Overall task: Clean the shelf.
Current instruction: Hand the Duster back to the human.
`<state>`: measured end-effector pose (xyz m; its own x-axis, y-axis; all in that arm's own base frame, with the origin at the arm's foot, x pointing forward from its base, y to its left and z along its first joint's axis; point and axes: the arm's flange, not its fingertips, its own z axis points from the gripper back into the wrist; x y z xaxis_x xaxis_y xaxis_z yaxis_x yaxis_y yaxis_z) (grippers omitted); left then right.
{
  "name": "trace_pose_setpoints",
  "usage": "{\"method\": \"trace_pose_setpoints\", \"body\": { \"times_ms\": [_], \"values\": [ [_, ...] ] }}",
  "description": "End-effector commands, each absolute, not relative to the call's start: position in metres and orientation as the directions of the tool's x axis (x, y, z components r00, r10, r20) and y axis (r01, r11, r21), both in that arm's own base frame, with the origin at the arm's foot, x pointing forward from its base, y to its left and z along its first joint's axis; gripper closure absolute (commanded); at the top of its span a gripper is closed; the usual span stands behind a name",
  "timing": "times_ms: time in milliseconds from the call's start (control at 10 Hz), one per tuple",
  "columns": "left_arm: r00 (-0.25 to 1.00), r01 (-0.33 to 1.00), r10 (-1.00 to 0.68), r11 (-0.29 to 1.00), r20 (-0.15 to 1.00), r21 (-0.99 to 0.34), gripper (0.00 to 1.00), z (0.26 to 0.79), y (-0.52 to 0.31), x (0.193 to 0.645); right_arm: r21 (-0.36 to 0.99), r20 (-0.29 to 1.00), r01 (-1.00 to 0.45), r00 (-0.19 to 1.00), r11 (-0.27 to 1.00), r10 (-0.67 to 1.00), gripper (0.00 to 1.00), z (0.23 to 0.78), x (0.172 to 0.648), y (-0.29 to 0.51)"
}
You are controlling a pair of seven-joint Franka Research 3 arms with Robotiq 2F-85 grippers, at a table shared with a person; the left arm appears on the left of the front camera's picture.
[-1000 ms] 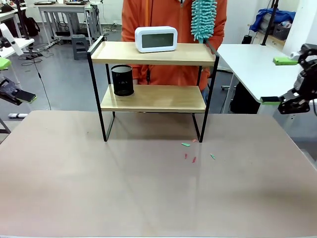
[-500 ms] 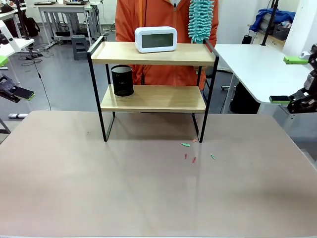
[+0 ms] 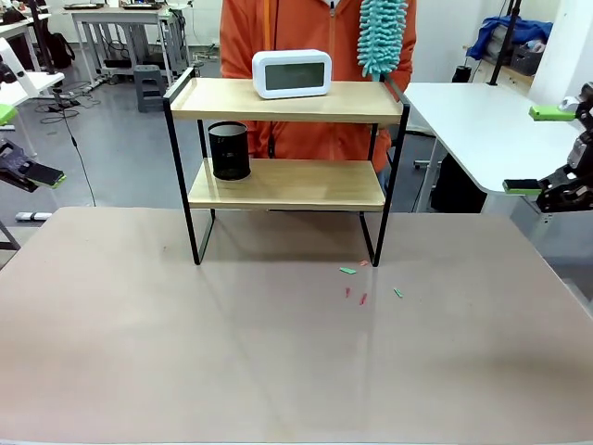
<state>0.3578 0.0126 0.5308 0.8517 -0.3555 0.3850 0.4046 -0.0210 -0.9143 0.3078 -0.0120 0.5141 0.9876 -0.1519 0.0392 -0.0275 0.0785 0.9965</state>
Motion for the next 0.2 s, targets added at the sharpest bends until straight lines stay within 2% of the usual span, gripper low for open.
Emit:
{"method": "trace_pose_setpoints", "body": {
  "times_ms": [0,100],
  "values": [
    [0.844,0.416,-0.356,-0.037,0.401,-0.909,0.00,0.5329,0.0123,0.3564,0.996,0.040,-0.028,0.988,0.084,-0.149,0.00,0.5160,0.3060,-0.0116],
    [0.844,0.416,-0.356,-0.037,0.401,-0.909,0.00,0.5329,0.0123,0.3564,0.996,0.040,-0.028,0.988,0.084,-0.149,0.00,0.5160,0.3060,-0.0116]
  ]
}}
